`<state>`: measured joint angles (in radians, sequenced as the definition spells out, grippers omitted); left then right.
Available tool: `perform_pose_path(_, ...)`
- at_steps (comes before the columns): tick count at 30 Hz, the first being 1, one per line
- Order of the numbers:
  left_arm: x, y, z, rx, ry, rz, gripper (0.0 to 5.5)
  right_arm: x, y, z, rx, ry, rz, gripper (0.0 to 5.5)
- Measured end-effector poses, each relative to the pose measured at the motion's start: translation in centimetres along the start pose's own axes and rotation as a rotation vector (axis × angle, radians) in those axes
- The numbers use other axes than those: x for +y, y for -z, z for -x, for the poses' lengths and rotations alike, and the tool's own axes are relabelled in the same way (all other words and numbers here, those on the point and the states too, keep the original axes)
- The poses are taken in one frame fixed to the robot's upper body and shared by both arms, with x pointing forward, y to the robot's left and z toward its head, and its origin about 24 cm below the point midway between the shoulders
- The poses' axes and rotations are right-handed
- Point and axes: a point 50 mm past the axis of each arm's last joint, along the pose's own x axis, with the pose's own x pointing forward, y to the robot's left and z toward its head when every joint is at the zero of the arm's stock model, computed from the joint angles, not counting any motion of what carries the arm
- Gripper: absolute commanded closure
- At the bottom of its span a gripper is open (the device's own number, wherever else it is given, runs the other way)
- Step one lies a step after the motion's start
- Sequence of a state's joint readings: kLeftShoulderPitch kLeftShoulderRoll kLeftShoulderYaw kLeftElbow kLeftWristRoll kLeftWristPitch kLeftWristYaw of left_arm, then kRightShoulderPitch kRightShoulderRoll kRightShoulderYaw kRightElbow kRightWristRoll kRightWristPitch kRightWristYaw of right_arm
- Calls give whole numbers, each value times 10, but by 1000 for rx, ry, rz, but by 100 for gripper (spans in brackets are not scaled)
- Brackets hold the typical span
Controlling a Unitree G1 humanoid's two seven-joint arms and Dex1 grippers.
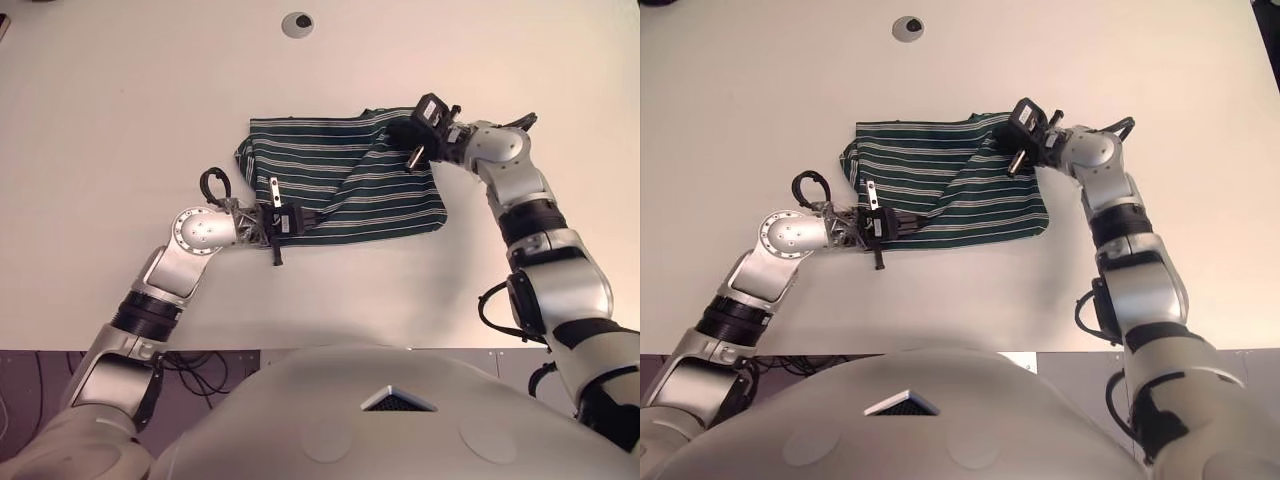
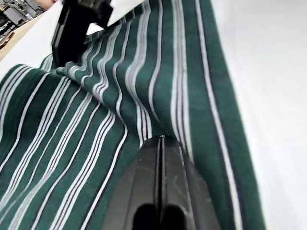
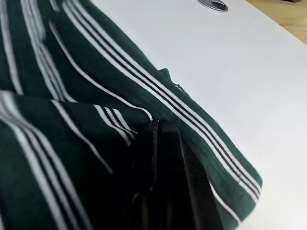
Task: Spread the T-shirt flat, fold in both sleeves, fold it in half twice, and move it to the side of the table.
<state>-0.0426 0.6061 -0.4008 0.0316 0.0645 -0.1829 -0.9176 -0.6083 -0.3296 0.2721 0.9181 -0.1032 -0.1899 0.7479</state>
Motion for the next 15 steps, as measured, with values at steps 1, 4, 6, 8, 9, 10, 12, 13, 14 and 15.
perform_pose_path(1,-1,2,2,12,16,-7,550,0,-1,-1,20,-8,34,546)
perform_pose_path(4,4,7,6,26,22,-19,550,0,1,5,81,-50,182,546)
perform_pose_path(6,14,16,19,75,2,-26,550,0,7,23,103,-96,276,546)
perform_pose_path(8,23,24,29,115,-26,-22,550,4,11,42,119,-148,349,546)
perform_pose_path(9,28,26,33,124,-43,-23,550,7,12,51,124,-181,382,546)
perform_pose_path(10,34,27,35,135,-63,-24,550,13,14,61,121,-226,409,546)
perform_pose_path(12,47,33,40,162,-114,-16,550,35,15,81,86,-348,420,546)
perform_pose_path(13,55,37,42,186,-150,-9,550,52,13,88,50,-423,401,546)
perform_pose_path(14,65,43,44,221,-195,-1,550,76,10,90,-3,-515,363,546)
perform_pose_path(15,75,46,43,244,-238,9,550,100,7,90,-47,-604,315,546)
